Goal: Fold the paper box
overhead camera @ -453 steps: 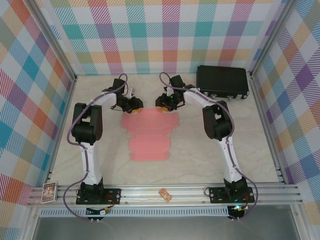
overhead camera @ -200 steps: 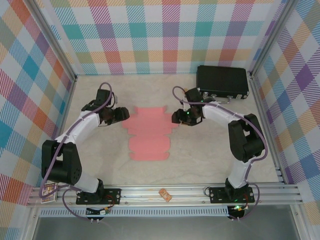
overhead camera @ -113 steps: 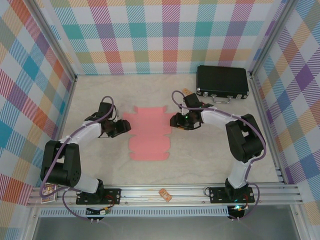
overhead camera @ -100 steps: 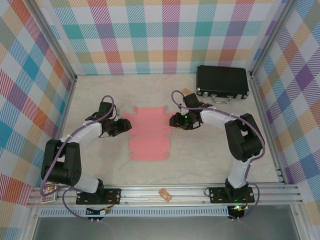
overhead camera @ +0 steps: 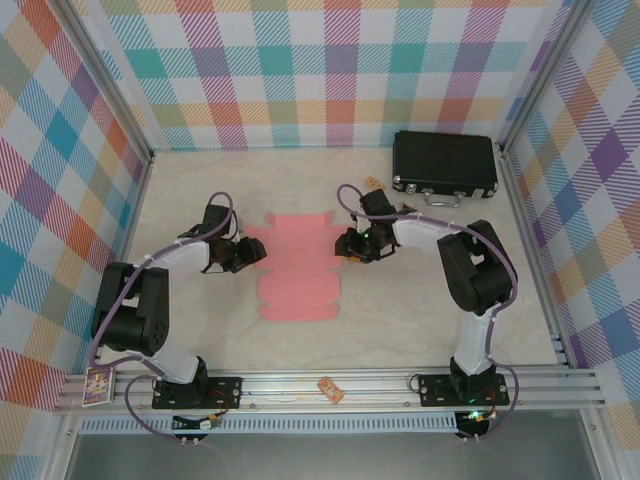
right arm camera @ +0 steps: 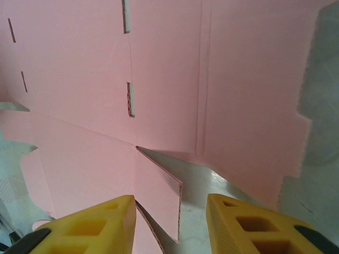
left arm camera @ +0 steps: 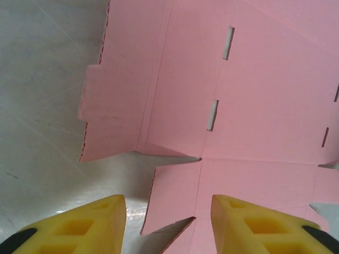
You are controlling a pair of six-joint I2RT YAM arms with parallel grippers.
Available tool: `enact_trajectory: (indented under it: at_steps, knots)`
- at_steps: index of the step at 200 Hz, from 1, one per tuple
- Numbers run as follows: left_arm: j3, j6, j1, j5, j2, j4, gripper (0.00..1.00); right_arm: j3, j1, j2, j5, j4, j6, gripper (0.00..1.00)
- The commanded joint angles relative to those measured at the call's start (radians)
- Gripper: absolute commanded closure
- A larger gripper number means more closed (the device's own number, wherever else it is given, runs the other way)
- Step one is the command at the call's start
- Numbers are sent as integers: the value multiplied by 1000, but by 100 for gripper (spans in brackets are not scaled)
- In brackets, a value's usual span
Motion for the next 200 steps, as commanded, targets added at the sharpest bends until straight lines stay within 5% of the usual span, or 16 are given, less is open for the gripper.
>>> enact_trajectory:
  at_steps: [1, 110, 200]
  knots:
    - [7, -14, -1, 30, 25, 7, 55, 26, 7, 27, -35, 10, 14, 61]
    - [18, -34, -4, 120, 53, 35, 65, 28, 16, 30, -79, 31, 30, 71]
    - [25, -40, -10, 150, 6, 47, 65, 52, 30, 8, -72, -3, 11, 70]
